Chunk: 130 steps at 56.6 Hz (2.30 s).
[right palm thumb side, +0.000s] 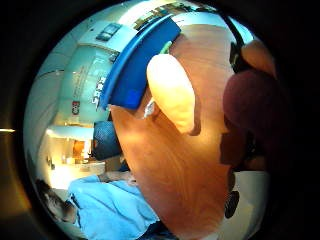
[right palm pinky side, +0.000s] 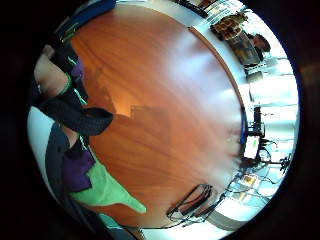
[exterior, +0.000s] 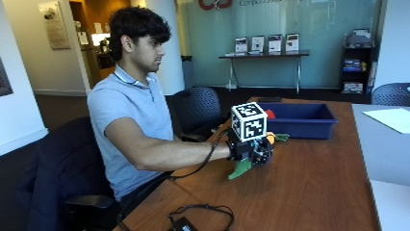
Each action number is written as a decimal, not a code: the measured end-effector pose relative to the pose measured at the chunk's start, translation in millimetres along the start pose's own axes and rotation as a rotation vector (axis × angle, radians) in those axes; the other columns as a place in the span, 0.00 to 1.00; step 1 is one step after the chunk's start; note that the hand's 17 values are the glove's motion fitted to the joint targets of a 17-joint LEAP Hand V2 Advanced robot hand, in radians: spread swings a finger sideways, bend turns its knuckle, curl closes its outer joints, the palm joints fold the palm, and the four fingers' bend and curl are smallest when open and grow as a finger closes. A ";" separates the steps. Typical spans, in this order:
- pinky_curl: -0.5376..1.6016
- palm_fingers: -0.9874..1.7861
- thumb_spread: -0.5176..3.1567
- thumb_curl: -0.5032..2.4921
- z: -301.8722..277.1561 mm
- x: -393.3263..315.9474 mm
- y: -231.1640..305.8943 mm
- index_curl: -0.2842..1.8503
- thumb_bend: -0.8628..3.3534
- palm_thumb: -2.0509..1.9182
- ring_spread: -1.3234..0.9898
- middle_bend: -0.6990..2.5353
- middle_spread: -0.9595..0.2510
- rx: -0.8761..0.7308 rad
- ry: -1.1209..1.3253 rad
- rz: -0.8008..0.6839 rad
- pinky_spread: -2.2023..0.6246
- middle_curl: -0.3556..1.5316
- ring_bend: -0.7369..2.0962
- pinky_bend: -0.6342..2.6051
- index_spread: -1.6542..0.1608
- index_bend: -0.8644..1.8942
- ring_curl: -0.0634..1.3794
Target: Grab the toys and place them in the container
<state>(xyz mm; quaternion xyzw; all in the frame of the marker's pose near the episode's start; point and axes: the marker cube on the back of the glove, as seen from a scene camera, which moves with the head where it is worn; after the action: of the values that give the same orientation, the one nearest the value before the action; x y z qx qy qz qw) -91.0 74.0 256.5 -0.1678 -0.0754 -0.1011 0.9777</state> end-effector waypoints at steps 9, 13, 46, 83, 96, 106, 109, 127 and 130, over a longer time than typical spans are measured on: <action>0.47 0.65 0.55 0.37 -47.7 -14.3 -29.8 0.21 0.30 0.71 0.49 0.32 0.80 0.104 -0.076 0.027 0.66 0.39 0.64 0.56 0.76 0.36 0.41; 0.47 0.64 0.54 0.37 -82.3 -23.6 -45.7 0.21 0.30 0.72 0.49 0.32 0.81 0.144 -0.116 0.029 0.66 0.40 0.64 0.57 0.76 0.36 0.40; 0.47 0.62 0.53 0.41 -215.1 -180.1 -178.8 0.18 0.29 0.72 0.49 0.32 0.82 0.203 -0.190 -0.071 0.65 0.45 0.67 0.59 0.77 0.34 0.40; 0.40 0.29 0.53 0.29 -99.1 -142.2 -114.7 0.24 0.20 0.53 0.57 0.25 0.83 -0.227 -0.055 0.019 0.79 0.38 0.39 0.52 0.74 0.38 0.21; 0.41 0.24 0.53 0.28 -24.3 -113.4 -82.8 0.23 0.20 0.53 0.58 0.24 0.83 -0.372 0.023 0.162 0.80 0.33 0.32 0.54 0.76 0.34 0.19; 0.42 0.23 0.53 0.28 18.0 -109.3 -72.8 0.22 0.20 0.53 0.59 0.24 0.84 -0.397 0.035 0.161 0.81 0.31 0.31 0.54 0.77 0.34 0.18; 0.42 0.24 0.53 0.28 28.1 -110.3 -71.2 0.22 0.21 0.54 0.59 0.25 0.84 -0.401 0.055 0.141 0.80 0.31 0.31 0.54 0.77 0.34 0.18; 0.43 0.56 0.58 0.34 33.8 -112.3 -78.6 0.14 0.30 0.69 0.50 0.35 0.82 -0.173 -0.021 0.048 0.68 0.37 0.62 0.58 0.76 0.33 0.34; 0.45 0.59 0.56 0.36 20.7 -110.1 -78.0 0.15 0.31 0.71 0.49 0.36 0.81 -0.130 -0.035 0.048 0.67 0.39 0.64 0.59 0.76 0.36 0.38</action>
<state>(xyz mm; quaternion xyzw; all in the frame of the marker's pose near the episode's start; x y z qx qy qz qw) -217.3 28.1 280.3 -0.2343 -0.0818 -0.0792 0.9655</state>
